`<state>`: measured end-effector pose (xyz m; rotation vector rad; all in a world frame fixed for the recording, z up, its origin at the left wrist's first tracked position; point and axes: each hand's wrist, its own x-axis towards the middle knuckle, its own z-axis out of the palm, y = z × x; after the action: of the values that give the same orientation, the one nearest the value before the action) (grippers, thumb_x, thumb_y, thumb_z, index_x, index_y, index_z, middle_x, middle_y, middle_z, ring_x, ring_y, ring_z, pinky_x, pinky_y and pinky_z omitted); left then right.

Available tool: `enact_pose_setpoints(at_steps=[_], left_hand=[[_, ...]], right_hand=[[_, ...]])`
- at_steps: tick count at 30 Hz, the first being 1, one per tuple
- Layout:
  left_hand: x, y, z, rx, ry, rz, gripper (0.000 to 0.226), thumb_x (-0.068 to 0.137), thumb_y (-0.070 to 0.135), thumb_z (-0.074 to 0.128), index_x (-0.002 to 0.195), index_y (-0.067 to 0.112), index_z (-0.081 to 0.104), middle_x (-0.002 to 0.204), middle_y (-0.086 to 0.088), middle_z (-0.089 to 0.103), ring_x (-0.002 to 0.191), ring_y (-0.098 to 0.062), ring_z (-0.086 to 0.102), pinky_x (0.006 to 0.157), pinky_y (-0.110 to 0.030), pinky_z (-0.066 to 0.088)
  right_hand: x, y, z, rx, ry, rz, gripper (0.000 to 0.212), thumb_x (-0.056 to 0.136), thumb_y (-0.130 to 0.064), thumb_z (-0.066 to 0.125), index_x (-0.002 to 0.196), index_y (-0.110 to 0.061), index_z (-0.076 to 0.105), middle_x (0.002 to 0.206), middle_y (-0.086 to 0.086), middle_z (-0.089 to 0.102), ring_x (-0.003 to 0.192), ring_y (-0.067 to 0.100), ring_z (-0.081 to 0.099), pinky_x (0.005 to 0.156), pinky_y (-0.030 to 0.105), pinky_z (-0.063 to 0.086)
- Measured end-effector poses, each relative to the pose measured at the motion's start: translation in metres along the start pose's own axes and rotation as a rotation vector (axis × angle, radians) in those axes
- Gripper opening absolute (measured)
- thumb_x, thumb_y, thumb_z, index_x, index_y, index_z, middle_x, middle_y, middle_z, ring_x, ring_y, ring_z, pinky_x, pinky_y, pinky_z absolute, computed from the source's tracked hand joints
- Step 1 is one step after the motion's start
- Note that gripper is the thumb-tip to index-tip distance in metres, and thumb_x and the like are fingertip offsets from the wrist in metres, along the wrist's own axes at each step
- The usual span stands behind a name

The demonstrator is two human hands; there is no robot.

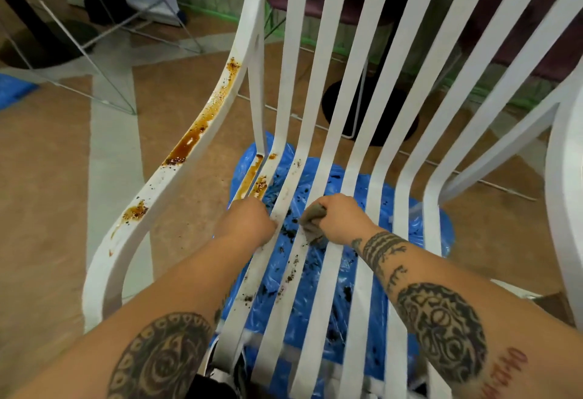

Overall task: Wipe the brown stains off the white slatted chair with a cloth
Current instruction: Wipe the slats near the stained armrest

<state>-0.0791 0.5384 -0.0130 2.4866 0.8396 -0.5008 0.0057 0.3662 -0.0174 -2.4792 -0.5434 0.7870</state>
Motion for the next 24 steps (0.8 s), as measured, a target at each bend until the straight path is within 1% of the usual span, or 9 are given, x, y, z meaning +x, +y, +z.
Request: enact_pose_setpoints(at_steps=[3, 6, 10, 13, 18, 20, 22, 23, 24], left_hand=[[-0.005, -0.007, 0.004, -0.024, 0.017, 0.005, 0.022, 0.09, 0.033, 0.067, 0.099, 0.015, 0.077, 0.091, -0.005, 0.072, 0.077, -0.022, 0.068, 0.075, -0.039, 0.063], [-0.008, -0.009, 0.004, -0.041, 0.014, 0.036, 0.025, 0.092, 0.034, 0.065, 0.1, 0.014, 0.077, 0.094, -0.007, 0.074, 0.079, -0.023, 0.069, 0.075, -0.038, 0.062], [-0.006, -0.007, 0.001, -0.059, -0.004, 0.036, 0.02, 0.094, 0.028, 0.064, 0.103, 0.015, 0.076, 0.1, -0.006, 0.072, 0.084, -0.023, 0.068, 0.076, -0.036, 0.061], [-0.005, -0.009, 0.004, -0.059, -0.007, 0.018, 0.015, 0.092, 0.023, 0.066, 0.102, 0.023, 0.077, 0.097, -0.002, 0.072, 0.083, -0.022, 0.068, 0.077, -0.038, 0.062], [0.0, -0.012, 0.005, -0.046, 0.02, 0.051, 0.015, 0.088, 0.025, 0.074, 0.102, 0.029, 0.072, 0.1, 0.002, 0.069, 0.085, -0.019, 0.066, 0.077, -0.036, 0.061], [-0.001, -0.012, 0.005, -0.053, 0.005, 0.062, 0.015, 0.088, 0.023, 0.075, 0.103, 0.027, 0.072, 0.108, -0.002, 0.07, 0.089, -0.021, 0.066, 0.076, -0.035, 0.059], [0.0, -0.01, 0.004, -0.054, 0.007, 0.071, 0.015, 0.088, 0.022, 0.075, 0.103, 0.025, 0.072, 0.115, -0.003, 0.069, 0.092, -0.022, 0.066, 0.074, -0.033, 0.056], [0.001, -0.011, 0.004, -0.057, 0.012, 0.075, 0.014, 0.088, 0.021, 0.076, 0.101, 0.025, 0.072, 0.117, -0.003, 0.069, 0.093, -0.022, 0.066, 0.073, -0.032, 0.055], [0.001, -0.011, 0.004, -0.07, 0.015, 0.076, 0.013, 0.087, 0.02, 0.076, 0.097, 0.026, 0.071, 0.118, -0.003, 0.069, 0.092, -0.022, 0.065, 0.071, -0.031, 0.052]], right_hand=[[-0.01, 0.009, 0.019, 0.066, 0.181, -0.024, 0.025, 0.088, 0.006, 0.057, 0.099, -0.01, 0.072, 0.11, 0.005, 0.068, 0.096, 0.024, 0.065, 0.089, 0.038, 0.057], [-0.022, 0.003, 0.033, -0.079, 0.18, -0.099, 0.031, 0.084, 0.015, 0.055, 0.103, -0.002, 0.072, 0.118, 0.007, 0.061, 0.102, 0.023, 0.06, 0.086, 0.028, 0.046], [-0.029, -0.014, 0.033, -0.207, 0.033, -0.167, 0.032, 0.082, 0.012, 0.06, 0.102, -0.01, 0.074, 0.114, 0.008, 0.064, 0.101, 0.03, 0.062, 0.089, 0.04, 0.054], [-0.029, -0.015, 0.026, -0.059, -0.13, -0.076, 0.035, 0.088, 0.009, 0.056, 0.105, -0.014, 0.076, 0.113, 0.004, 0.071, 0.102, 0.024, 0.066, 0.088, 0.036, 0.058], [-0.009, 0.002, 0.02, 0.144, 0.206, -0.01, 0.019, 0.094, 0.002, 0.057, 0.1, -0.008, 0.072, 0.11, 0.001, 0.067, 0.097, 0.019, 0.063, 0.084, 0.029, 0.055], [-0.008, 0.003, 0.035, 0.024, 0.212, -0.05, 0.018, 0.088, 0.006, 0.059, 0.085, -0.01, 0.066, 0.109, 0.006, 0.061, 0.097, 0.026, 0.062, 0.088, 0.04, 0.056], [-0.015, -0.003, 0.044, -0.07, 0.177, -0.058, 0.036, 0.082, 0.009, 0.06, 0.069, -0.022, 0.051, 0.109, 0.01, 0.056, 0.098, 0.032, 0.06, 0.088, 0.043, 0.054], [-0.019, -0.007, 0.046, -0.091, 0.156, -0.064, 0.041, 0.081, 0.01, 0.06, 0.068, -0.027, 0.048, 0.111, 0.01, 0.055, 0.1, 0.033, 0.059, 0.088, 0.042, 0.054], [-0.024, -0.011, 0.045, -0.113, 0.134, -0.072, 0.038, 0.081, 0.01, 0.06, 0.073, -0.026, 0.055, 0.113, 0.009, 0.056, 0.102, 0.032, 0.059, 0.089, 0.041, 0.053]])
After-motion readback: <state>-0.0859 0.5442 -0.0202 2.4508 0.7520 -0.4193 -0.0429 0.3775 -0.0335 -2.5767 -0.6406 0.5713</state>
